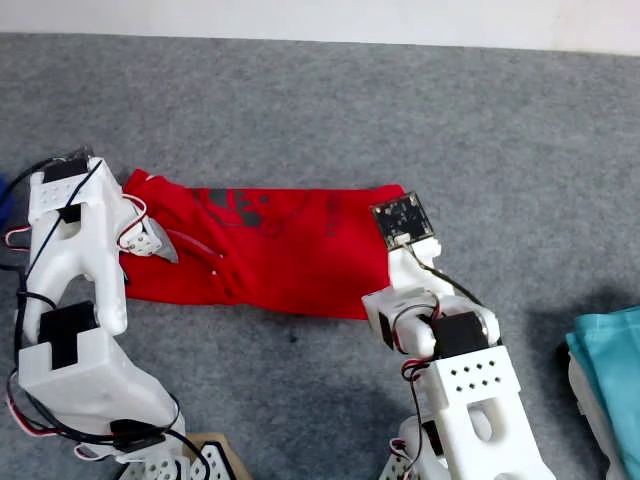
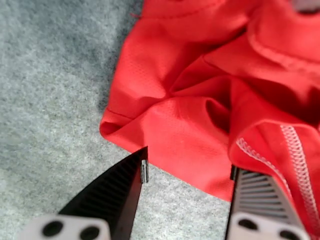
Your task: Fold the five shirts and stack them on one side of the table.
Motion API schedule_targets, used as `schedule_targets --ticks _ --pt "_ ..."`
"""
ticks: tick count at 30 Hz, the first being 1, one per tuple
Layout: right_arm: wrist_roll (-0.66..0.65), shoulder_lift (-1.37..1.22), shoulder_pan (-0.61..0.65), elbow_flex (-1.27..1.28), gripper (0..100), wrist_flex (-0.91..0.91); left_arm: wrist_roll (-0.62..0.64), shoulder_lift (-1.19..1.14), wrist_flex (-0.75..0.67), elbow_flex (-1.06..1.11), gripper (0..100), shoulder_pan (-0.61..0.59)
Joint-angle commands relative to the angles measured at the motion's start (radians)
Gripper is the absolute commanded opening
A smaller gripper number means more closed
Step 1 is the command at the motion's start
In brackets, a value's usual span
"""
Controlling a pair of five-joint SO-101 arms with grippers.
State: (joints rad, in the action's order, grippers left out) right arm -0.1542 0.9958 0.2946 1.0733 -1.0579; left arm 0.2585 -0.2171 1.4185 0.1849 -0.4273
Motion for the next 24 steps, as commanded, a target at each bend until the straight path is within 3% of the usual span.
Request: schedule_targets --ticks 1,11,16,24 --pt "0.006 0.01 0.01 -0.002 15.6 0.015 -0.003 0.116 0.031 -0.03 28 0.021" --pt "0.006 0.008 0.01 -0.001 15.6 0.015 -0.002 0.239 0.044 0.007 28 0.024" --pt "0.005 0.015 0.012 0.045 15.6 0.051 0.072 0.186 -0.055 0.001 28 0.025" --pt "0.005 0.015 0.012 0.045 15.6 0.054 0.069 0.056 -0.11 -0.001 28 0.042"
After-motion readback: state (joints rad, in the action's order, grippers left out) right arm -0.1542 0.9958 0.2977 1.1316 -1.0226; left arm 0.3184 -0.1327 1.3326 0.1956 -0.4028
